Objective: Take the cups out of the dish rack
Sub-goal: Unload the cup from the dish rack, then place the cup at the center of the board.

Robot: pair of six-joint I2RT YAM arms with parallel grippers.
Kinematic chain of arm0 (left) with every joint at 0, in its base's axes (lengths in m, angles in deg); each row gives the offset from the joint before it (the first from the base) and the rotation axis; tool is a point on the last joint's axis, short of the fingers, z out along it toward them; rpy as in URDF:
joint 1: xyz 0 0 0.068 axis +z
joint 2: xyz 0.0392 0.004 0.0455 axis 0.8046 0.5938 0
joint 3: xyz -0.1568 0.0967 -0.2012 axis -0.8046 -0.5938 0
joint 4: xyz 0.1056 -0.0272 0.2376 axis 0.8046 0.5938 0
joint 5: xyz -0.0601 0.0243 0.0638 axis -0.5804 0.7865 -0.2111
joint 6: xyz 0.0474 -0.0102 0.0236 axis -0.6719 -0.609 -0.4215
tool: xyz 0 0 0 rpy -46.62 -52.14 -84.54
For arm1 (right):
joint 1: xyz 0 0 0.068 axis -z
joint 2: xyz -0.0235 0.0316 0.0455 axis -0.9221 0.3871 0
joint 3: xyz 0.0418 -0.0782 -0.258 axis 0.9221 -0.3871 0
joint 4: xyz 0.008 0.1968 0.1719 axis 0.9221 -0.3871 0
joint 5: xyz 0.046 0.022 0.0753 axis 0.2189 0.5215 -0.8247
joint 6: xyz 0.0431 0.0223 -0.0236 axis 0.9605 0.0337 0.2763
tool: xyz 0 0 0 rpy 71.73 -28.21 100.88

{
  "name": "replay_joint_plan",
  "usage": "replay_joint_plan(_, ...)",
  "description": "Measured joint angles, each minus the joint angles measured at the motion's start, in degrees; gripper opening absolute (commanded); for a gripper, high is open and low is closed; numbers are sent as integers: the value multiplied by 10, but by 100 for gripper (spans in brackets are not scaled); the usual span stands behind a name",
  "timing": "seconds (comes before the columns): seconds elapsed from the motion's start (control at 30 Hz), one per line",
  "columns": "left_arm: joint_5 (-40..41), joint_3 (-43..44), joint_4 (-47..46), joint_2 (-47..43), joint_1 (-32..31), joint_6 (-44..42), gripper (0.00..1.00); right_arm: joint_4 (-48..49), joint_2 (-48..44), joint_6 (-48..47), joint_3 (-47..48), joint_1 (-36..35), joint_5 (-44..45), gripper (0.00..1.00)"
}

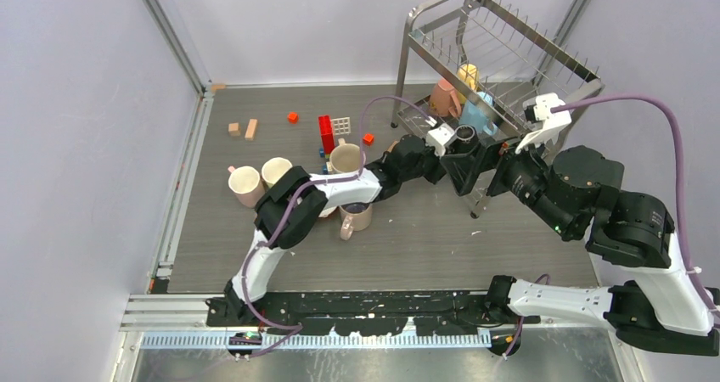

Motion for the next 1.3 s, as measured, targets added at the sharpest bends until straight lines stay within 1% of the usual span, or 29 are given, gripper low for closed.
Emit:
replay_joint_plan(0.13,14,-56,-2,-50,2,14,0,4,-2,0,0,0,1,100)
replay_joint_plan(0.33,32,-160,-1,-166,9,39,0,14,3,0,0,0,0,100)
replay_joint_plan(0.53,54,-230,6,-283,11,52,0,32,16,2,-1,0,-5,100)
replay_joint_plan(0.63,67,-259,26,-342,14,58,0,43,26,4,-5,0,-11,100)
replay_joint_plan(0.77,81,-292,71,-417,18,68,0,59,42,9,-7,0,-22,100)
replay_joint_plan(0.9,84,-328,142,-502,37,84,0,81,57,14,-17,0,-31,100)
replay_joint_plan(1.17,71,-339,309,-658,115,117,0,115,76,15,-56,0,-41,100)
replay_joint_plan(1.3,44,-324,392,-704,159,135,0,132,91,16,-63,24,-65,100)
